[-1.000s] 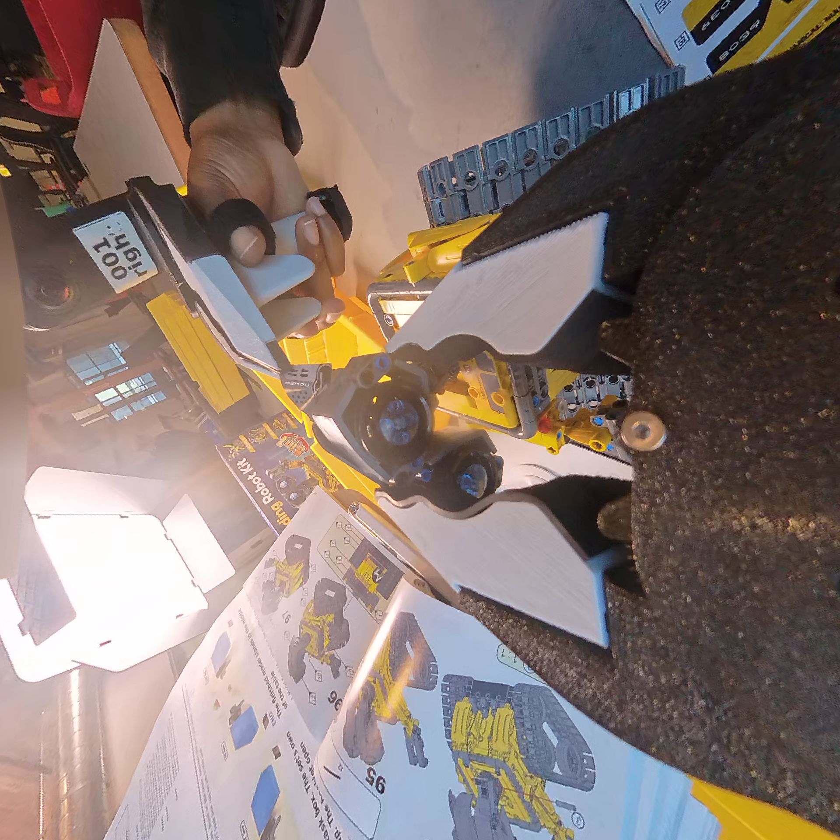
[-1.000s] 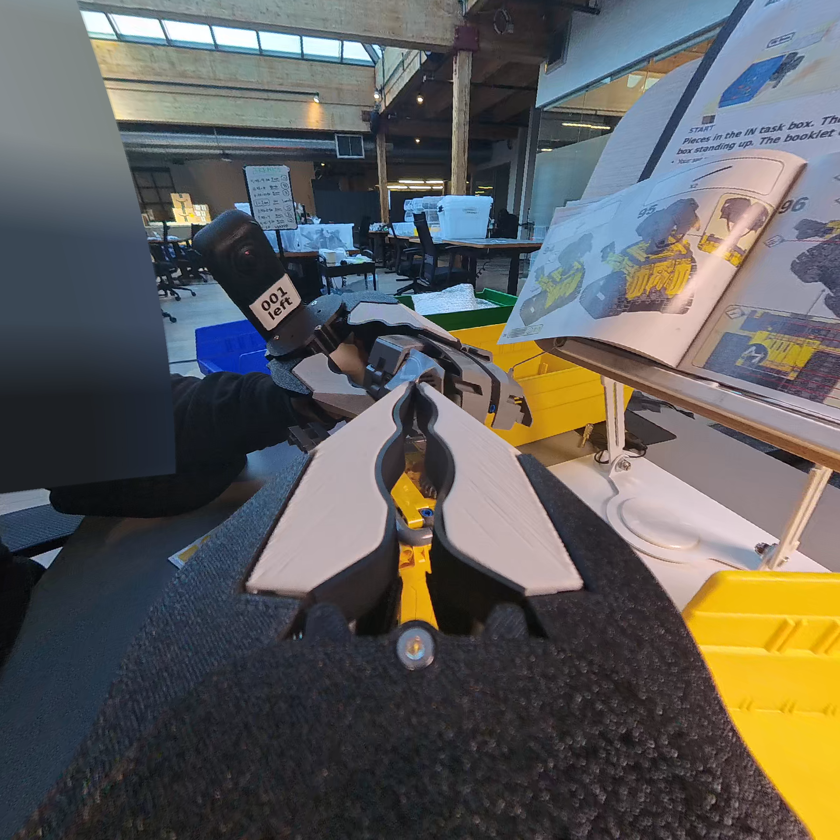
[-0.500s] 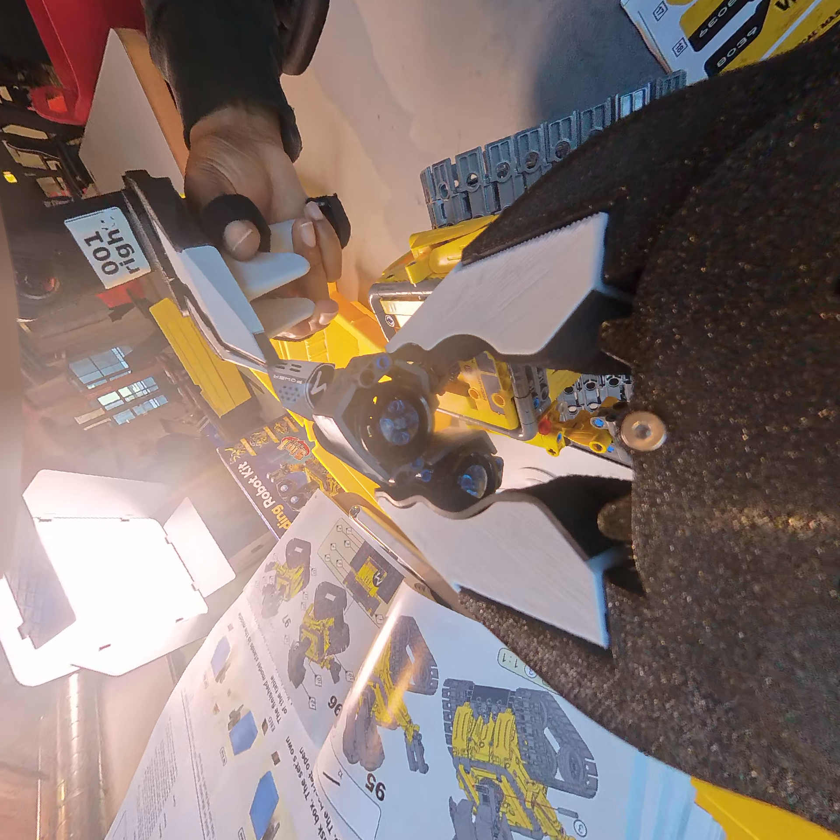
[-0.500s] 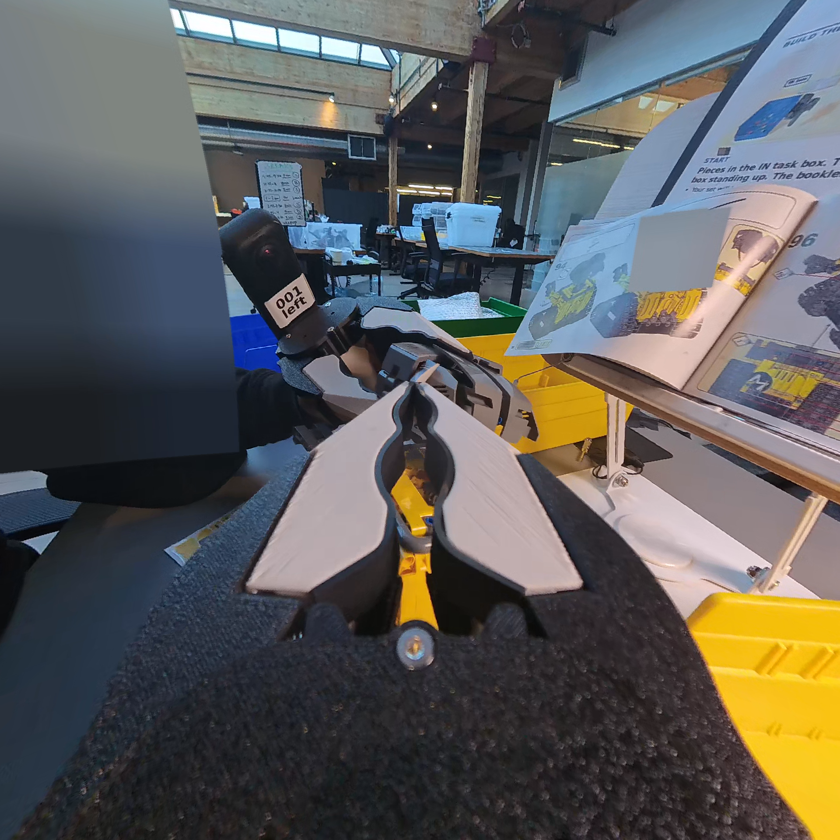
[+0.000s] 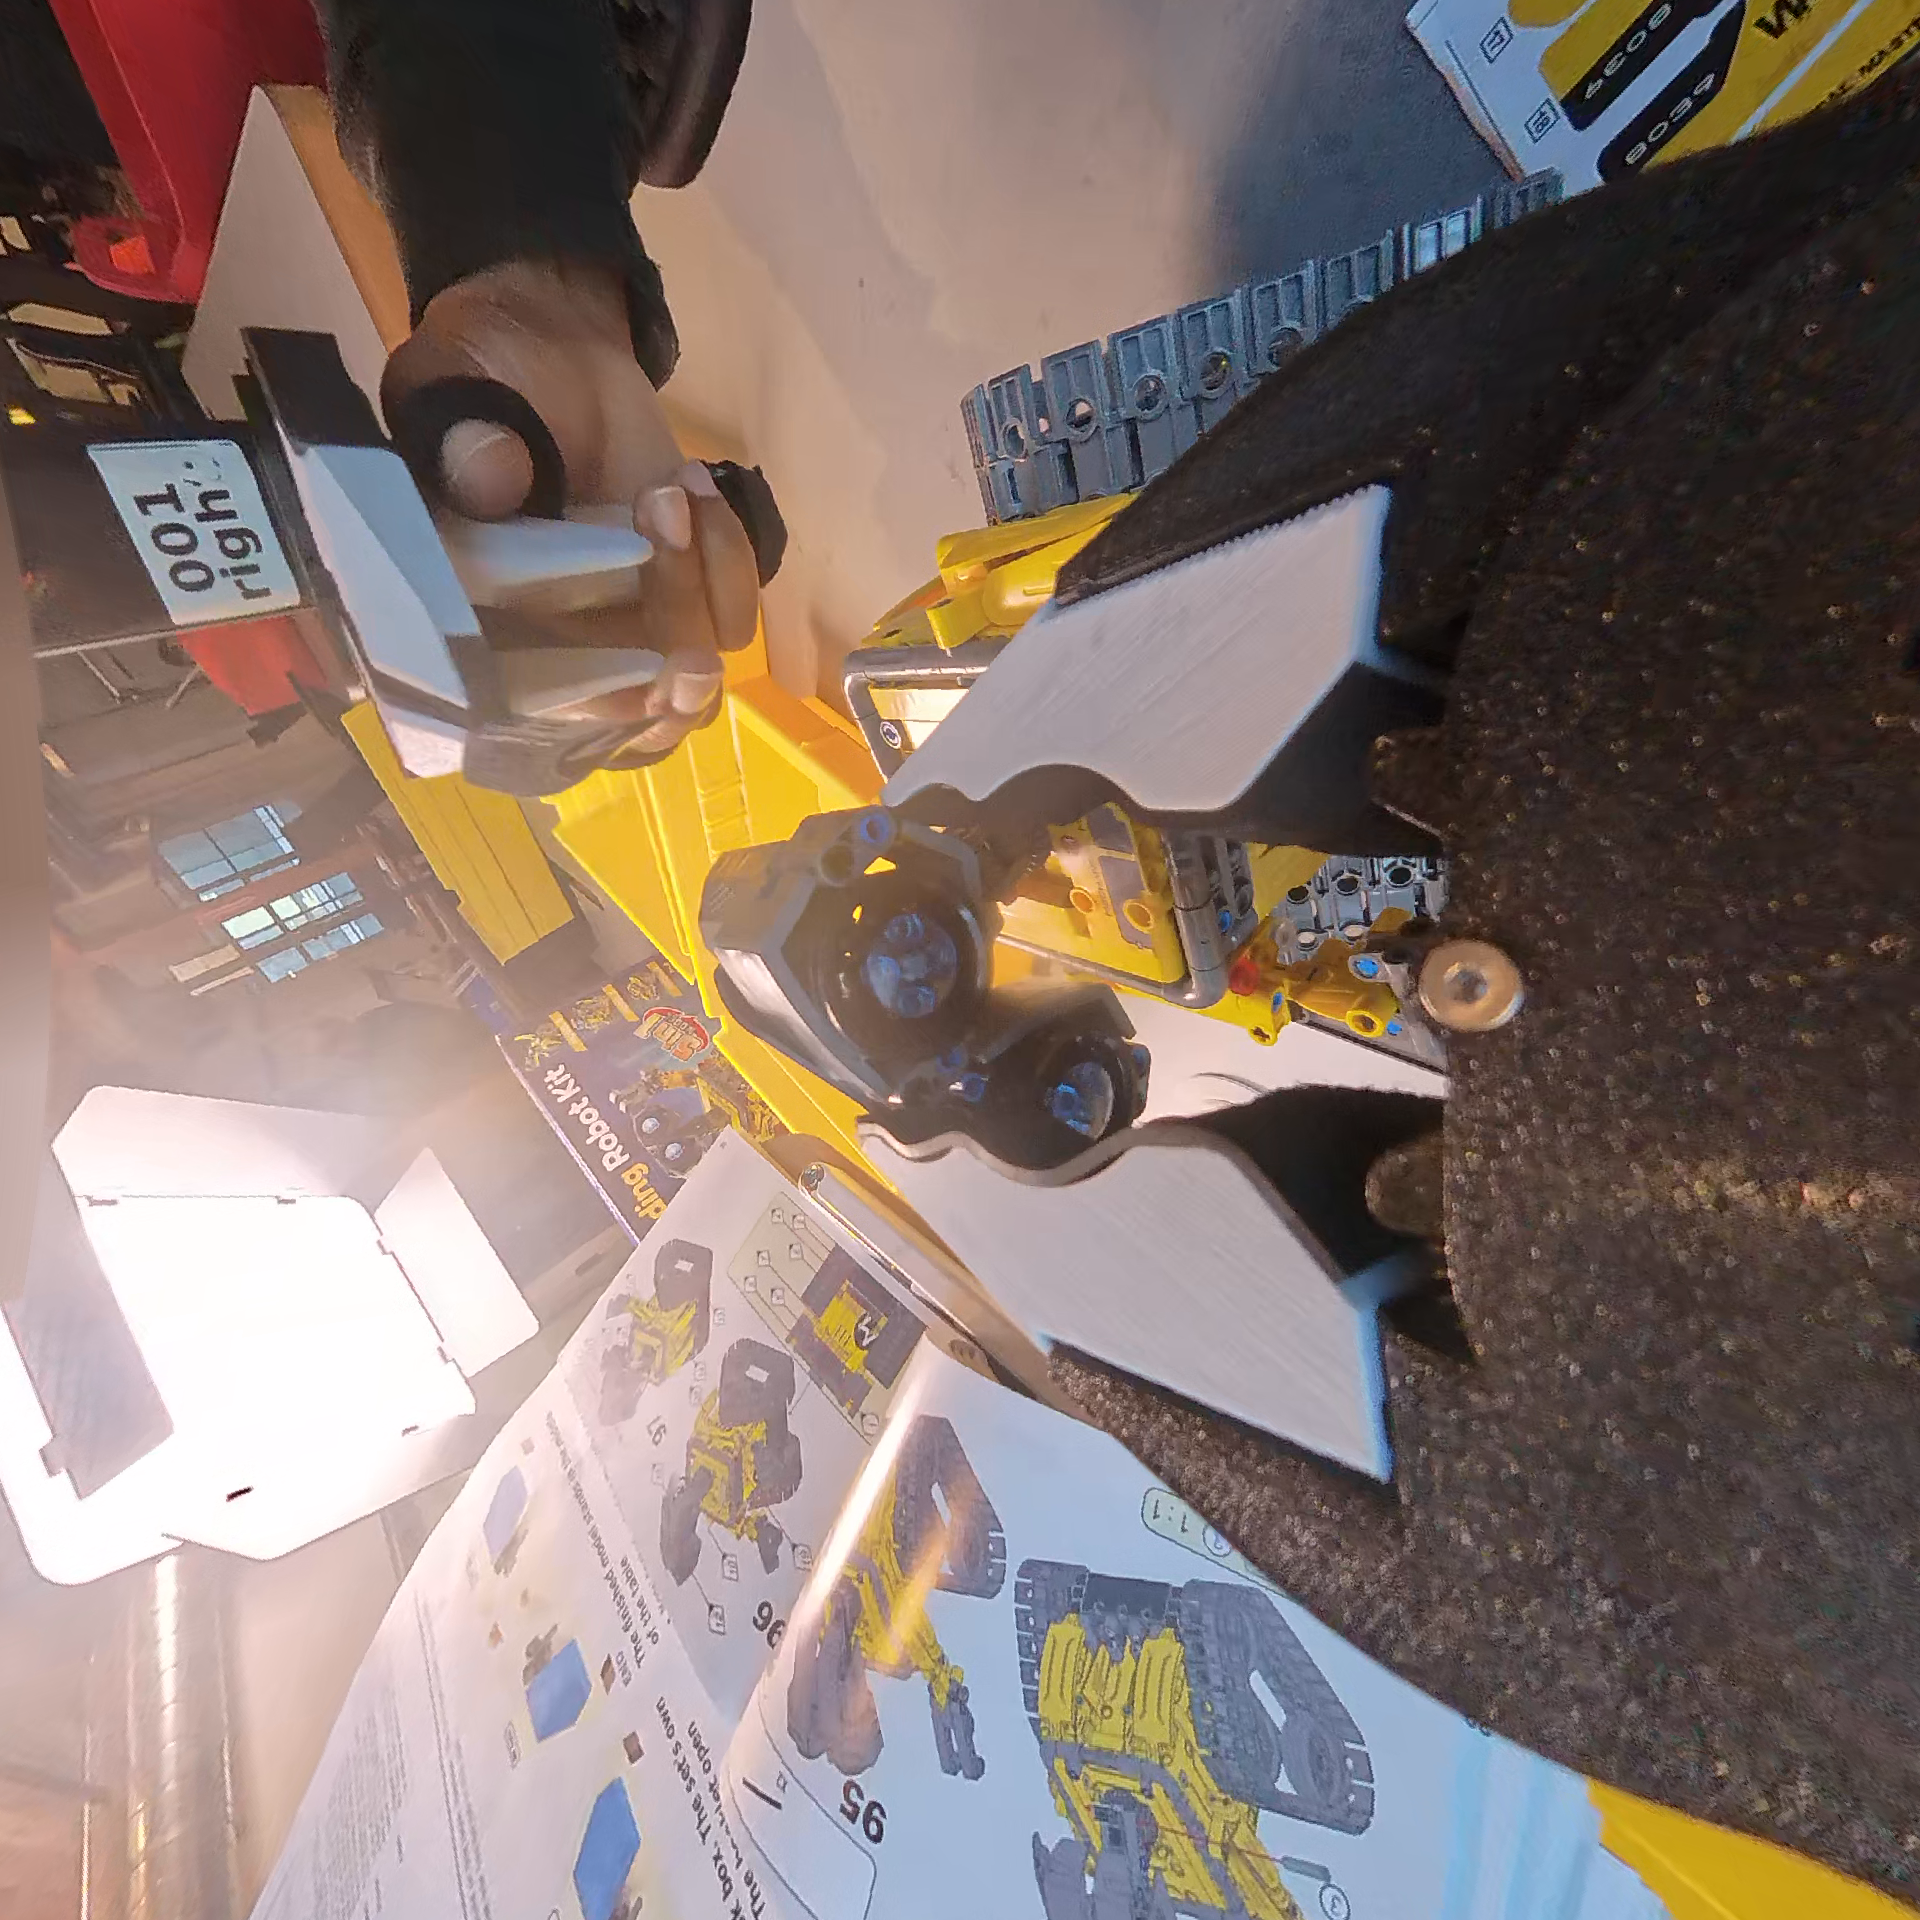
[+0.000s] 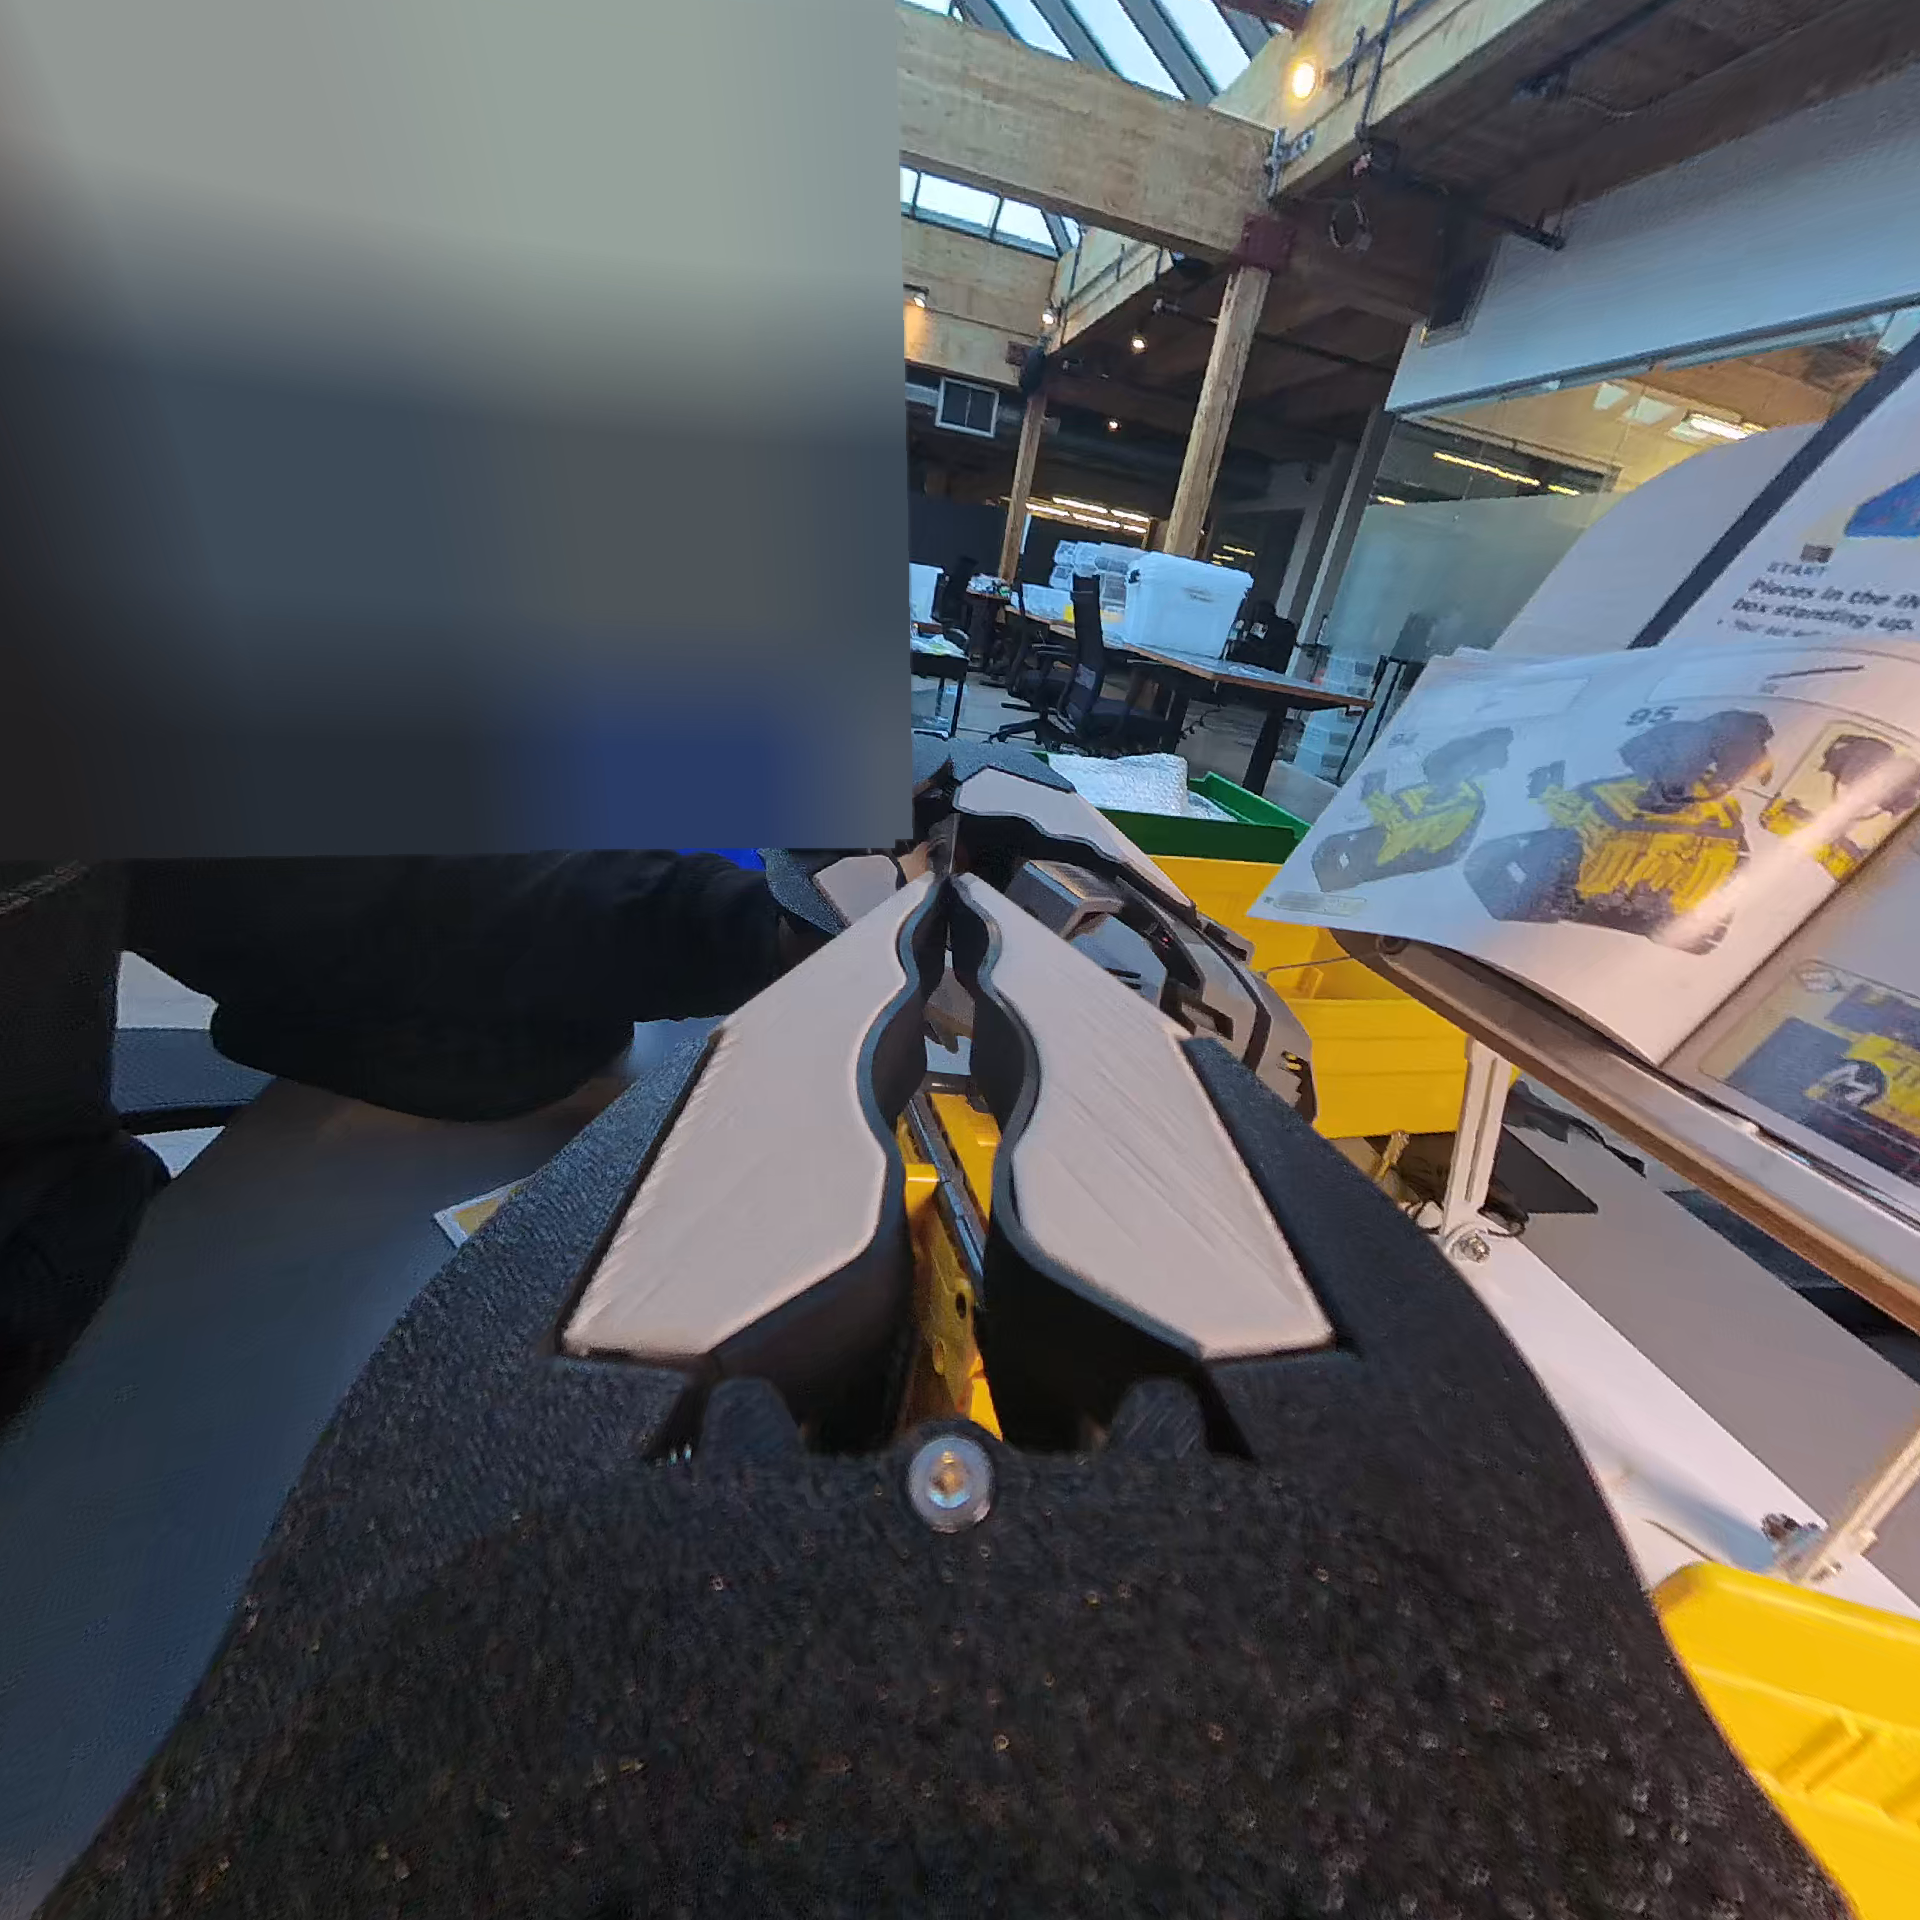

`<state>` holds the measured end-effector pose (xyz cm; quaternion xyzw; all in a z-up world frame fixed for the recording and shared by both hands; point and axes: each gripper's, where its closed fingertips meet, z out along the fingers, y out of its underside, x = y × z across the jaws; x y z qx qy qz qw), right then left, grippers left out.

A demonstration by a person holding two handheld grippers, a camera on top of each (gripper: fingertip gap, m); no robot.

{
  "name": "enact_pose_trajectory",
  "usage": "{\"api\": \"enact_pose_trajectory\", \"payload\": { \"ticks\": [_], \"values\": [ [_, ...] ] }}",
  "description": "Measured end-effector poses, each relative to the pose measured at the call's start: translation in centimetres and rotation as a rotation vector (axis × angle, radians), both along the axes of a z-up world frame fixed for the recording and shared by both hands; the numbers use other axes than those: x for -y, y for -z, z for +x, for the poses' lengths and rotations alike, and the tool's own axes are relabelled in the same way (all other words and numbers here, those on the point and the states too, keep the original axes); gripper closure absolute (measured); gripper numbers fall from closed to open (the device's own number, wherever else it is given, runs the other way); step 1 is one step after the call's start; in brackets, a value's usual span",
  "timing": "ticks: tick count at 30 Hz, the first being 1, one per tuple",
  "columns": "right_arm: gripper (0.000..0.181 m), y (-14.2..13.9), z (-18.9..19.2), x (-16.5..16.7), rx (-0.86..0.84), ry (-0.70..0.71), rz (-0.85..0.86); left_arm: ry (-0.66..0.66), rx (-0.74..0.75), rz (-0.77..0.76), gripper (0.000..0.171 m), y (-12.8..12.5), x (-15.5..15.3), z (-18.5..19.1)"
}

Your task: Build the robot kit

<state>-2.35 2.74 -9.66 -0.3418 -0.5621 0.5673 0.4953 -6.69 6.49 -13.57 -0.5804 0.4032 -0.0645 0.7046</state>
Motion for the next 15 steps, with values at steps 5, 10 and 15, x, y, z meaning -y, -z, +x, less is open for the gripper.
{"api": "enact_pose_trajectory", "payload": {
  "ticks": [5, 10, 15],
  "values": [
    [0.181, 0.1, -0.1, -0.6, 0.004, 0.008, -0.036, 0.010, -0.006, 0.000, 0.119, 0.0, 0.1, 0.2],
    [0.181, 0.6, -0.4, -1.2, 0.008, 0.015, -0.090, 0.008, 0.005, -0.003, 0.119, 0.0, 0.1, 0.0],
    [0.181, 0.9, -0.6, -2.0, 0.006, 0.030, -0.145, 0.005, 0.009, 0.000, 0.119, 0.0, 0.1, 0.0]
  ]
}}
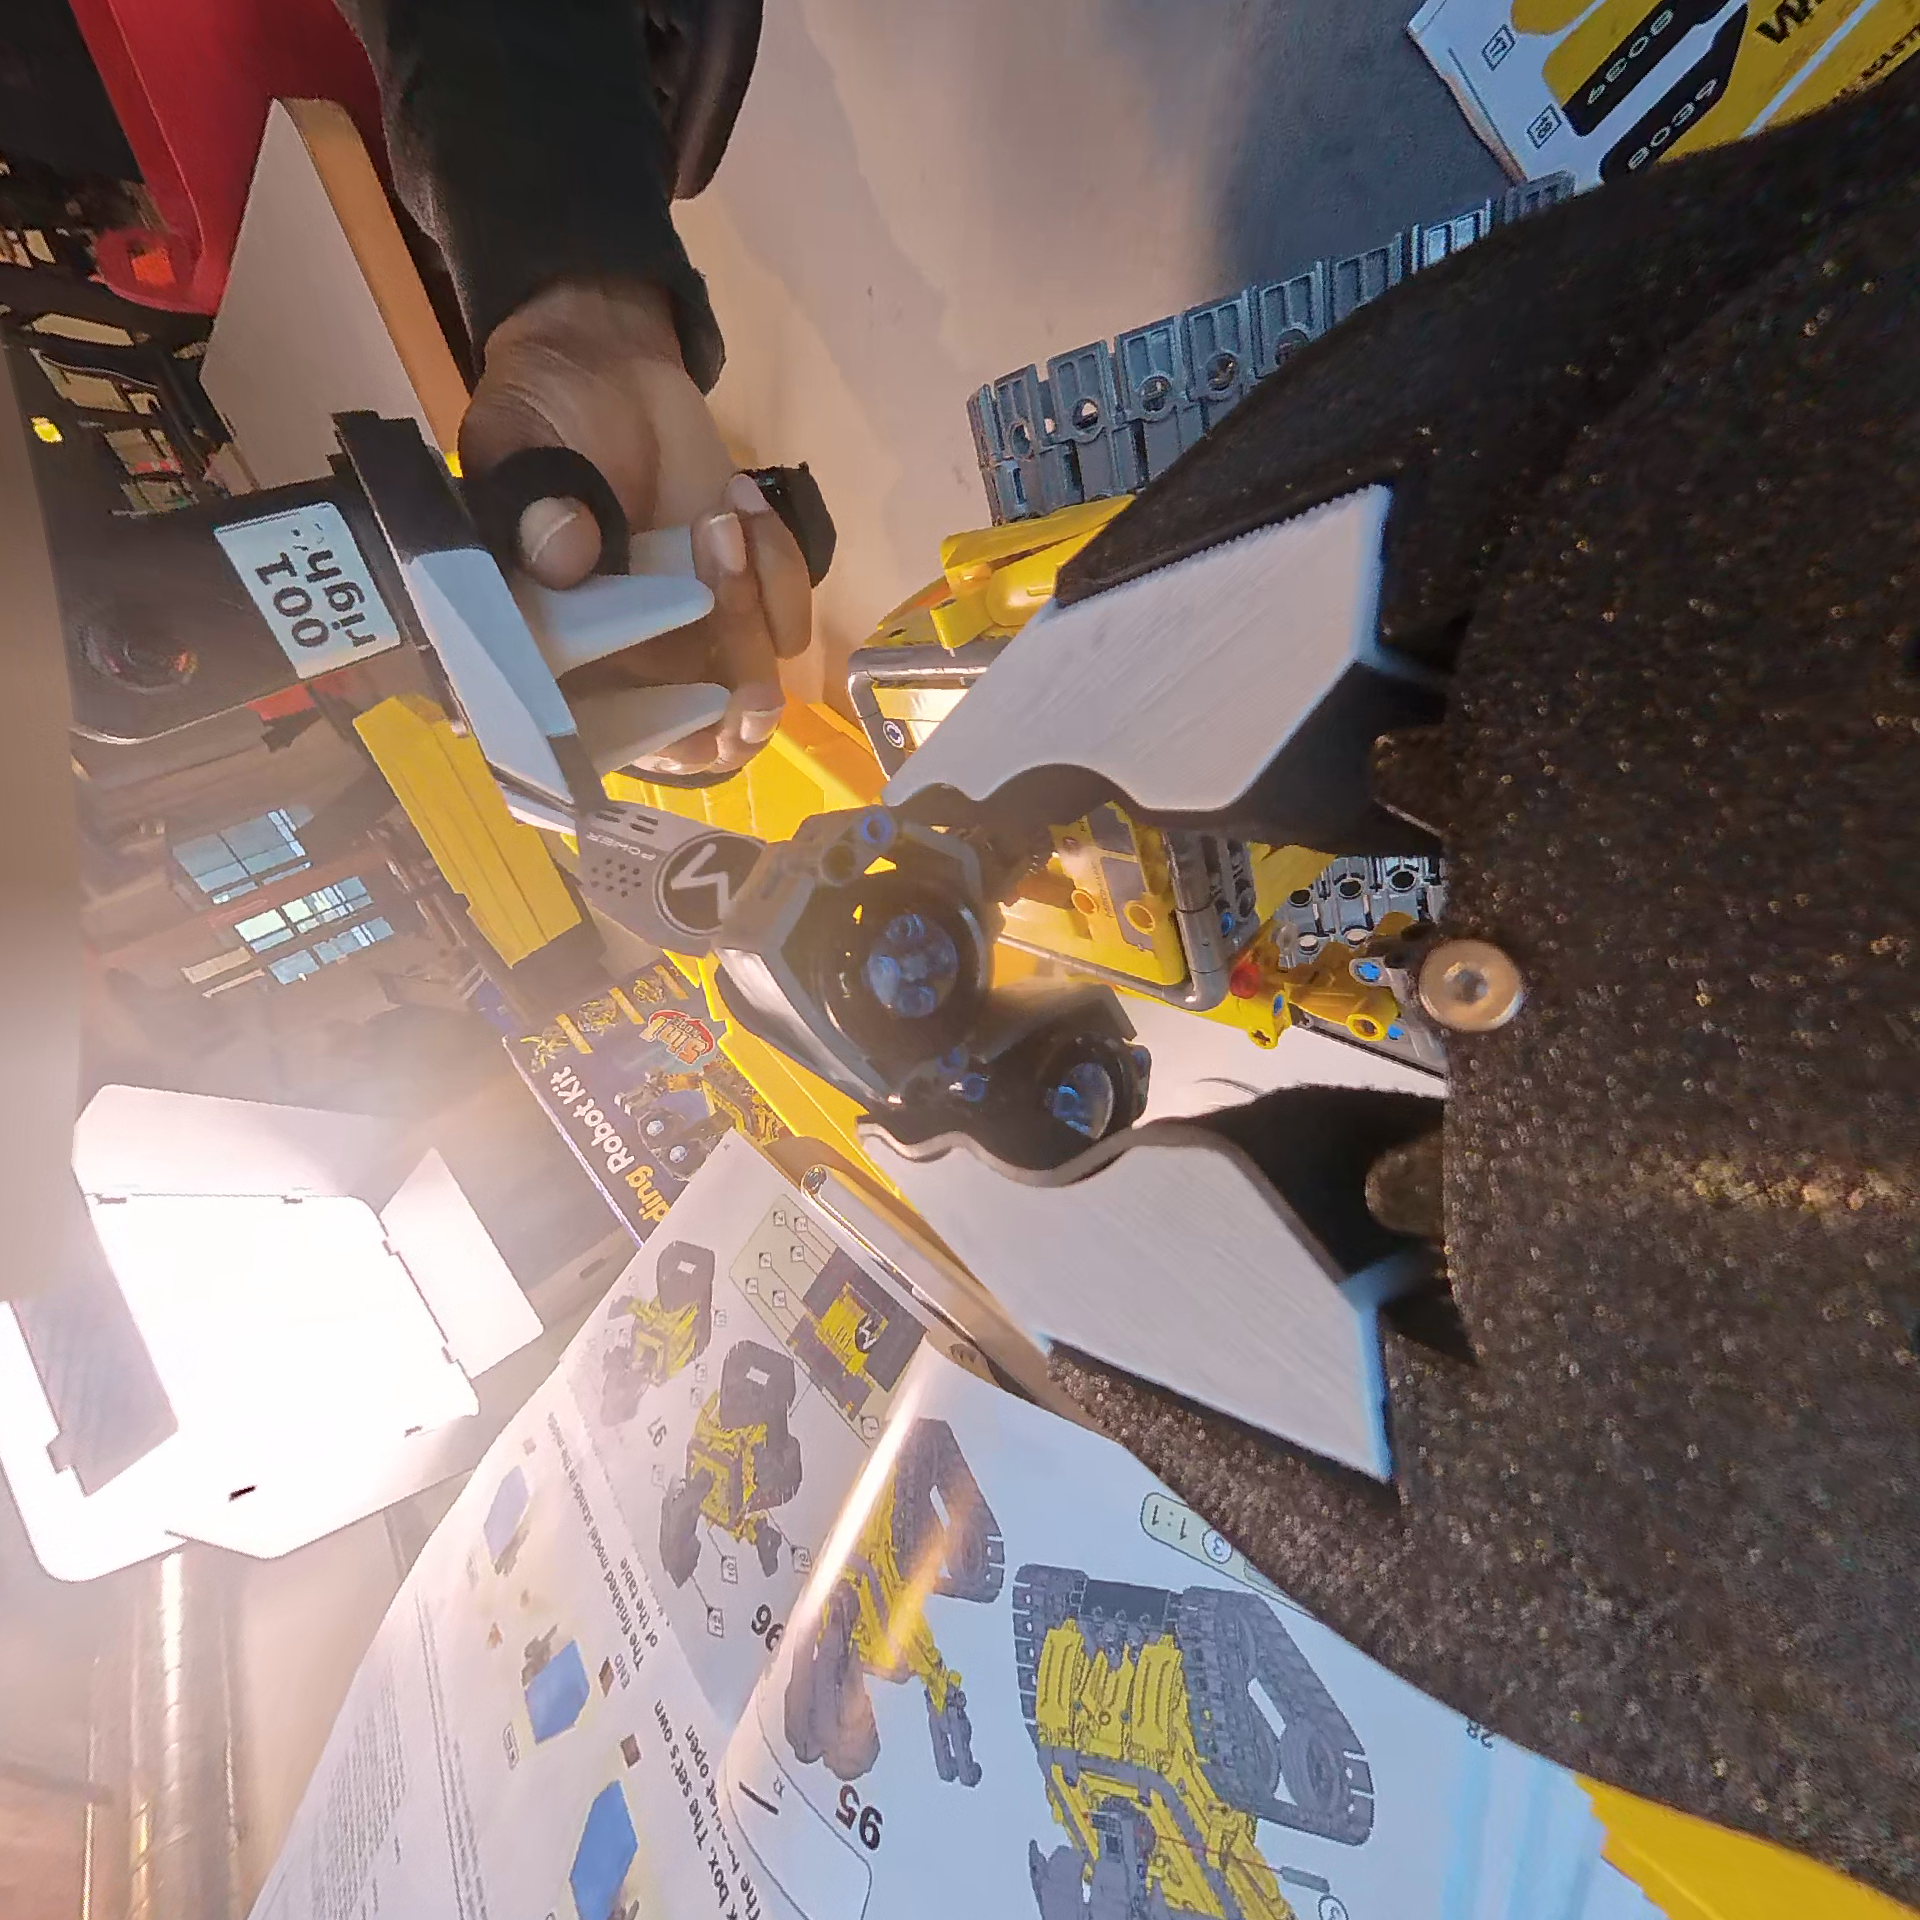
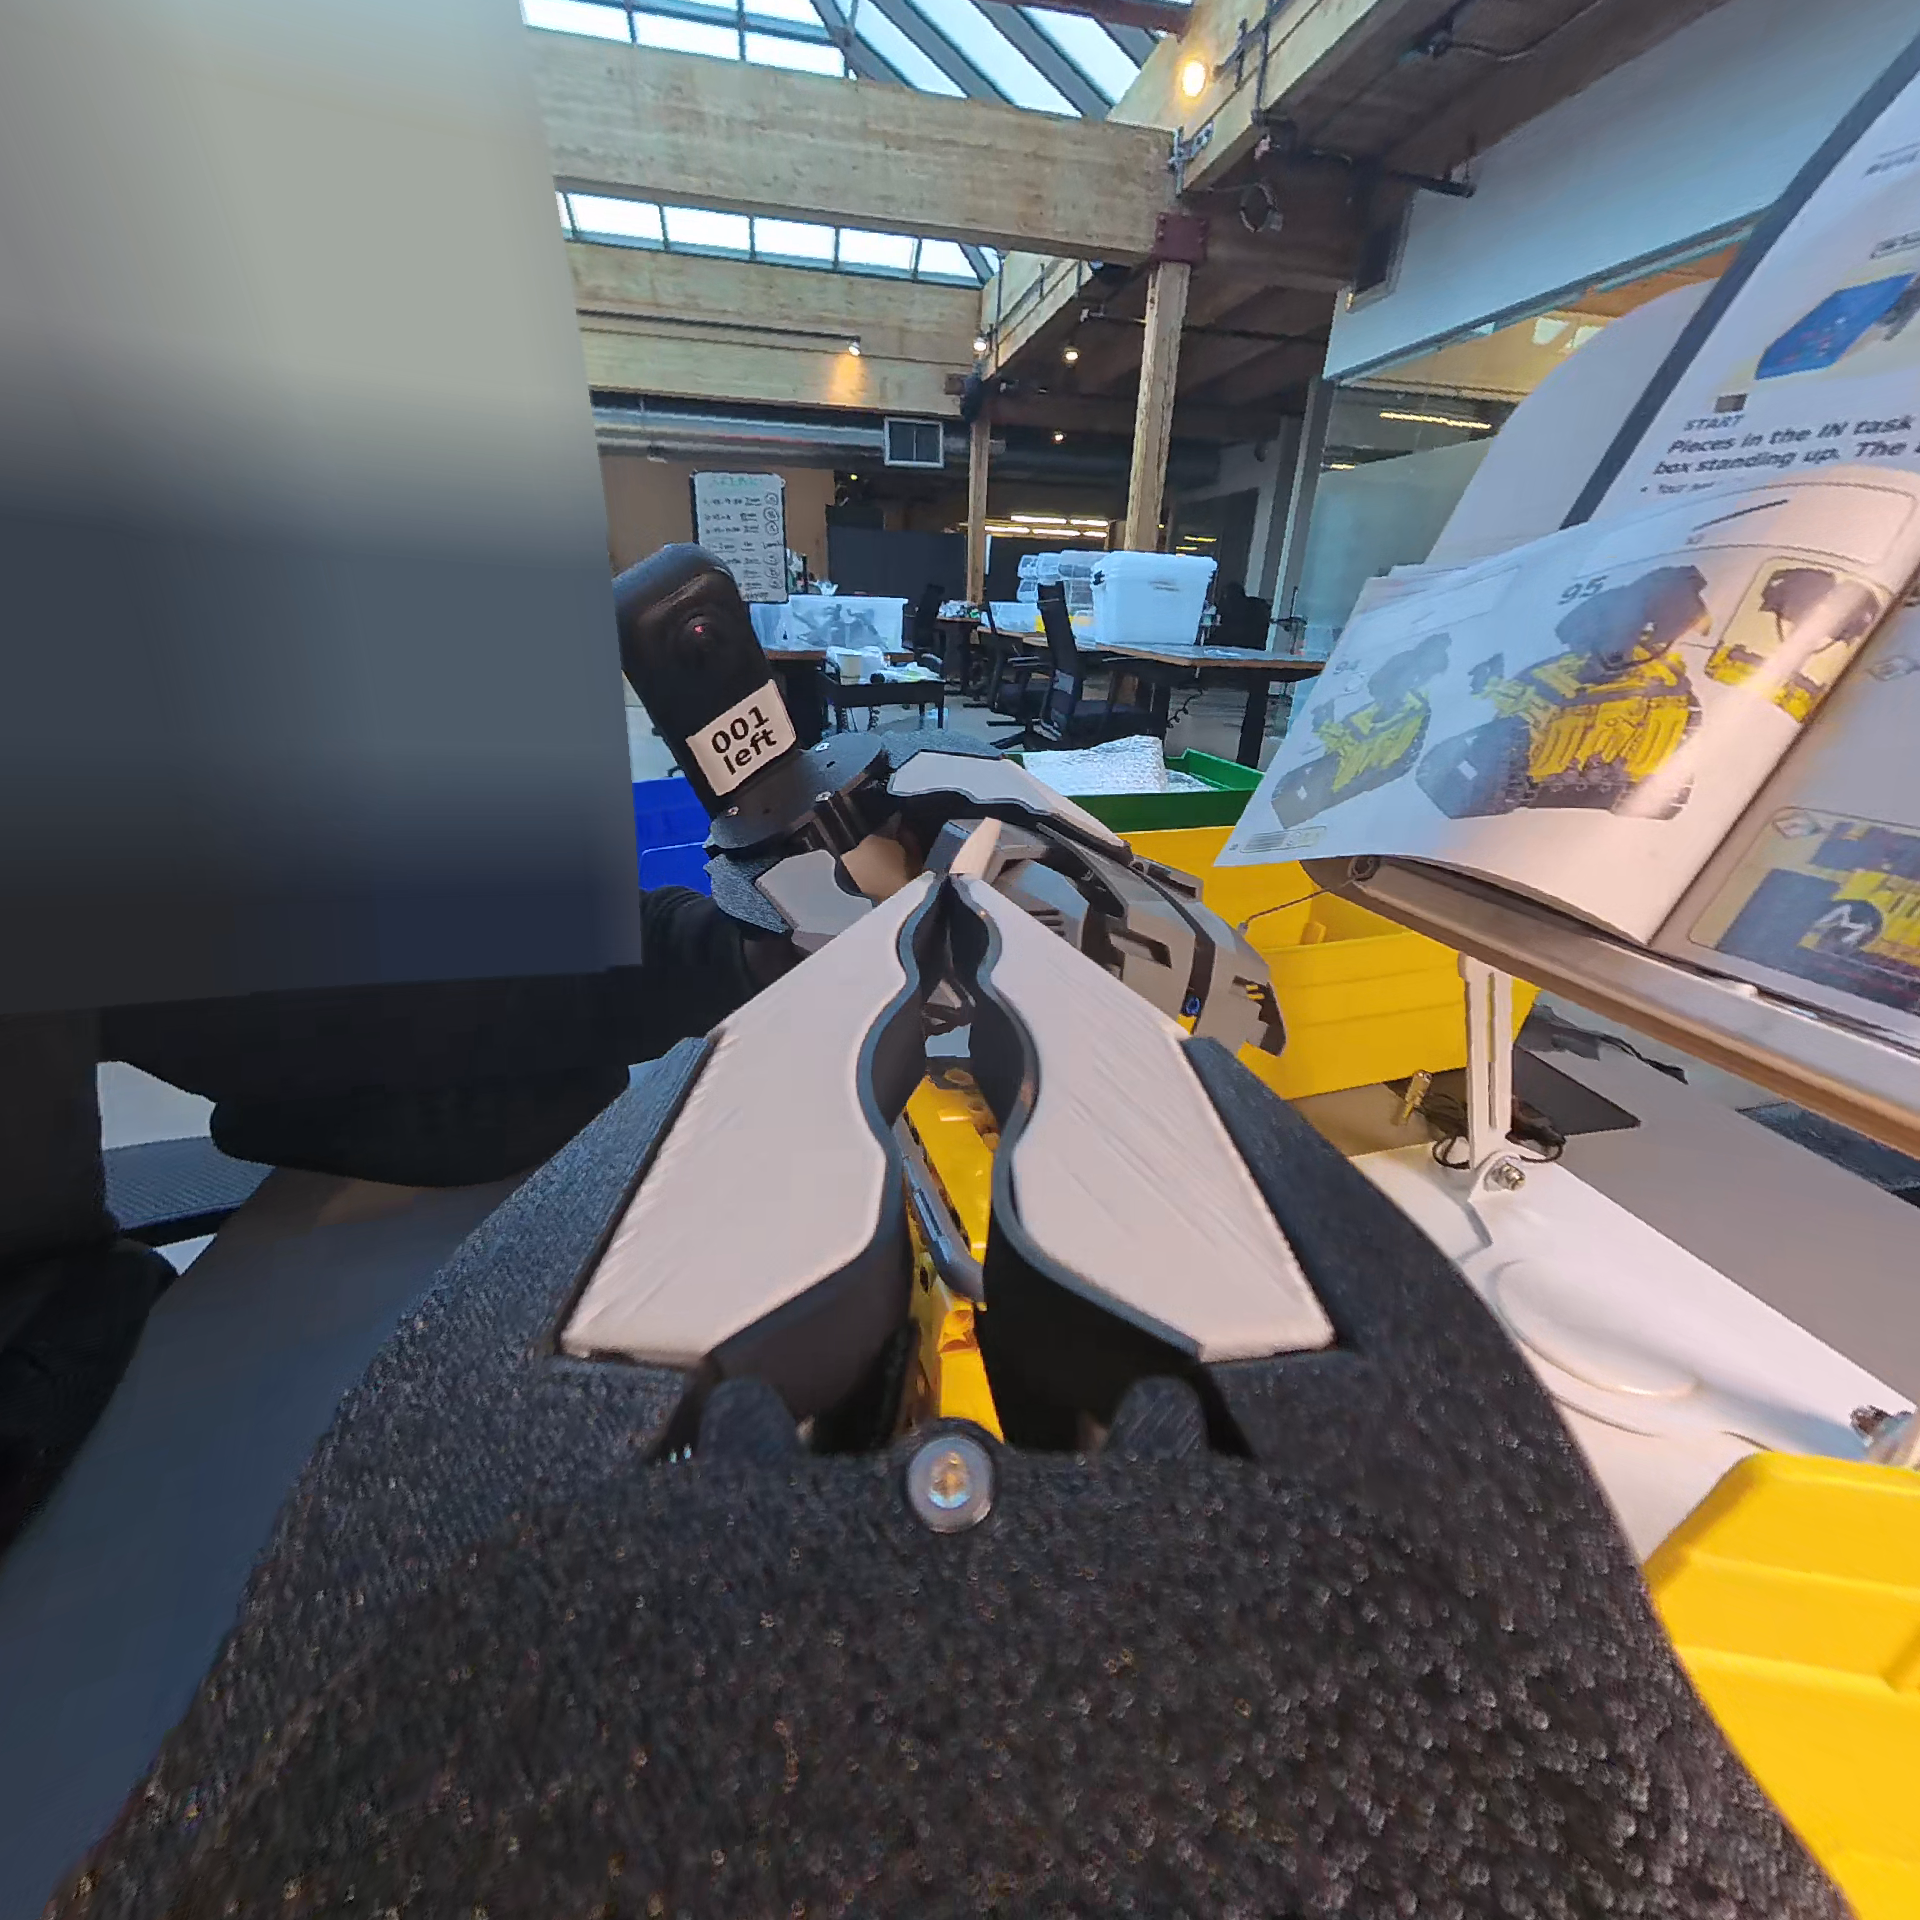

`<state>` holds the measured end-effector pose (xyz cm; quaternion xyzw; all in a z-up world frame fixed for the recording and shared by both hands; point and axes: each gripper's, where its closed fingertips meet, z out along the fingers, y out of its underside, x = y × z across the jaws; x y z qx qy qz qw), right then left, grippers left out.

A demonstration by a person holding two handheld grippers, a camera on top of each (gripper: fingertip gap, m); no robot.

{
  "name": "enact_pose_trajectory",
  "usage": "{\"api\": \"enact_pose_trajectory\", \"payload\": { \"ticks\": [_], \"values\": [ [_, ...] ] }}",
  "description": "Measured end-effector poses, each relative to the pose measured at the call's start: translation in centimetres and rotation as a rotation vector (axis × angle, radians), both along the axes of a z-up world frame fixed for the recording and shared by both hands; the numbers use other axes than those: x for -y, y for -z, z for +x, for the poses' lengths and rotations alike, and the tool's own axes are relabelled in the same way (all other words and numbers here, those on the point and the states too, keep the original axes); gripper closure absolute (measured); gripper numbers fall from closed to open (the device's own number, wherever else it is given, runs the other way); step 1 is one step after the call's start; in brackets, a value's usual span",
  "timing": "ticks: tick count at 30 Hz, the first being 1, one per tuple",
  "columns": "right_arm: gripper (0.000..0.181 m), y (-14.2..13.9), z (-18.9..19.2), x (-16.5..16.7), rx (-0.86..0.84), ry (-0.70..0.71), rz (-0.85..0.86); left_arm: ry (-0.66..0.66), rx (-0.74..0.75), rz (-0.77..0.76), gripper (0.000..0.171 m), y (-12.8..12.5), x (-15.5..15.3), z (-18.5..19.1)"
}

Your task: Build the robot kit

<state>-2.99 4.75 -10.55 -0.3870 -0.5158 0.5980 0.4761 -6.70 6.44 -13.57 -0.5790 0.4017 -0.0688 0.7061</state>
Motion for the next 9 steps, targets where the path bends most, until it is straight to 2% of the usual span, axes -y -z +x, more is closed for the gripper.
{"api": "enact_pose_trajectory", "payload": {
  "ticks": [9],
  "values": [
    [0.181, 0.10, -0.02, -0.42, -0.008, -0.011, -0.068, -0.008, 0.009, 0.002, 0.119, -0.02, -0.04, -0.15]
  ]
}}
